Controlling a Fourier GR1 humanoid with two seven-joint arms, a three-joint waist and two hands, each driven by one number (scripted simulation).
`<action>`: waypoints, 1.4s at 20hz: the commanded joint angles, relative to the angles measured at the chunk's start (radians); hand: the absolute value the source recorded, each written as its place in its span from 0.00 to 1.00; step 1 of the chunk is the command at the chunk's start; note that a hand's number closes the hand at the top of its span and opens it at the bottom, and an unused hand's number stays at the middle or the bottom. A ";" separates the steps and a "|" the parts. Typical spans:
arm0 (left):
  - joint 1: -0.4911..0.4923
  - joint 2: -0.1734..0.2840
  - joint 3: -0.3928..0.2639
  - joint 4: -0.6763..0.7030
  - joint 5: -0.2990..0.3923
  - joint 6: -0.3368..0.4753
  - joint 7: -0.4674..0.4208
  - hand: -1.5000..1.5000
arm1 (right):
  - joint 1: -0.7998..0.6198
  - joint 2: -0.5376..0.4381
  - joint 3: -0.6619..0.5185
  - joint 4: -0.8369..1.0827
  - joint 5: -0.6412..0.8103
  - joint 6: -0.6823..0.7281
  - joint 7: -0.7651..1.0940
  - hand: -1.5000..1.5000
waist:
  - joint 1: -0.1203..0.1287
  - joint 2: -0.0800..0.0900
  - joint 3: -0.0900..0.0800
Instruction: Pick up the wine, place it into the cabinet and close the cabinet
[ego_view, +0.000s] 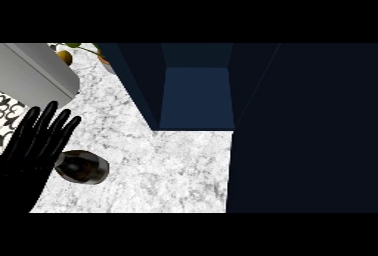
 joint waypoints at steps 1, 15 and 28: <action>0.037 0.098 0.077 0.003 0.302 -0.087 0.147 0.00 | 0.073 -0.008 0.068 -0.034 -0.092 0.076 0.049 0.00 | 0.004 -0.006 0.000; 0.117 0.426 0.469 -0.050 0.978 -0.042 0.435 0.00 | 0.201 -0.065 0.082 -0.463 -0.223 -0.002 0.357 0.00 | -0.001 -0.007 0.000; 0.140 0.474 0.615 -0.025 1.093 -0.028 0.542 0.00 | 0.181 -0.072 0.115 -0.536 -0.230 -0.054 0.426 0.00 | -0.014 -0.007 0.000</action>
